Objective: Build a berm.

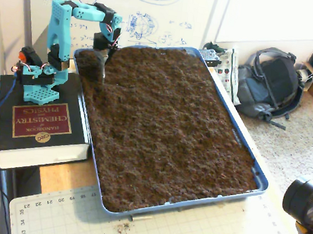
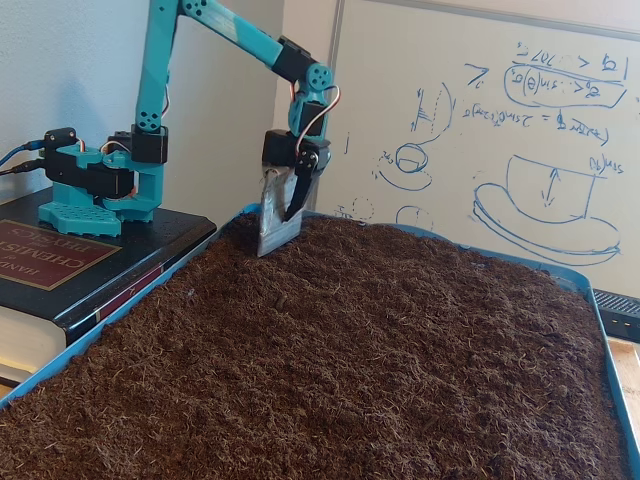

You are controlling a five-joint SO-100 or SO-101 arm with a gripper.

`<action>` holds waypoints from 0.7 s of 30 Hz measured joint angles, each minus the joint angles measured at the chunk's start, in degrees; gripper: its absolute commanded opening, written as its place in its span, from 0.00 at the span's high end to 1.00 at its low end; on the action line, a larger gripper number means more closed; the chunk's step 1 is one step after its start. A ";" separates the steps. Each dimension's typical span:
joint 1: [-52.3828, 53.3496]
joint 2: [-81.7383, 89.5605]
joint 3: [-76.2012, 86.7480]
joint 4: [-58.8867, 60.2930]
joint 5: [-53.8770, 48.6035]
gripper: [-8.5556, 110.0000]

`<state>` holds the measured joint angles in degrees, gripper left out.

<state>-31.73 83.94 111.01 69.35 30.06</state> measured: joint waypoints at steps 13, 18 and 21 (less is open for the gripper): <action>0.18 -9.67 -3.60 5.71 0.00 0.92; 0.44 -13.18 -7.21 5.98 0.00 0.92; 0.44 -15.21 -9.84 6.06 0.00 0.92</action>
<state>-31.29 68.73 101.16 75.41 30.06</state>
